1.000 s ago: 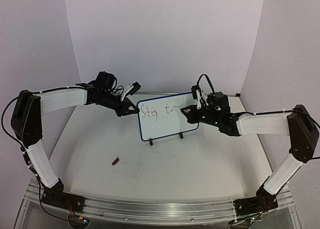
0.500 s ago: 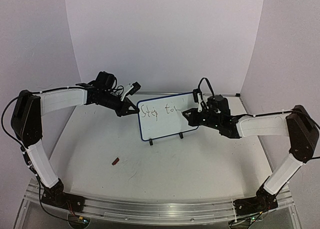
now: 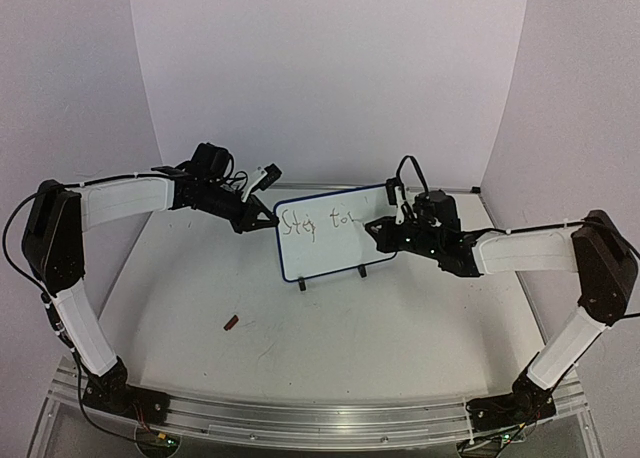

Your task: Write a sentence on the whiteboard

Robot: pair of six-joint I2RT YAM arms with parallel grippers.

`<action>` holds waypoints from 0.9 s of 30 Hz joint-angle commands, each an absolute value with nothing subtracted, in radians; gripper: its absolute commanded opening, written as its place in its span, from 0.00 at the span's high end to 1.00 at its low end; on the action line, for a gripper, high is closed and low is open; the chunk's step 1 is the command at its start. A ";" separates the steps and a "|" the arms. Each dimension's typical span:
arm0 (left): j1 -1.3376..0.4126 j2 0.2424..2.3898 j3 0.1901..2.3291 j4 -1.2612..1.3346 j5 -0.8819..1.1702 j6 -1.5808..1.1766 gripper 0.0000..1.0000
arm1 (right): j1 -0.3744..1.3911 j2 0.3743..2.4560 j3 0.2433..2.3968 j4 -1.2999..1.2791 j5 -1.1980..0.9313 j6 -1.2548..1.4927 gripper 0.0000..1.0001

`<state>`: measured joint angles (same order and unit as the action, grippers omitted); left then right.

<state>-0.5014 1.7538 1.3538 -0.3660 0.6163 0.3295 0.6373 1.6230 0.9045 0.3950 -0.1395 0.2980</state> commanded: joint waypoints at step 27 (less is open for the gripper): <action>-0.512 1.781 1.356 -0.457 0.557 0.370 1.00 | 0.634 1.590 0.929 0.420 -0.082 0.293 1.00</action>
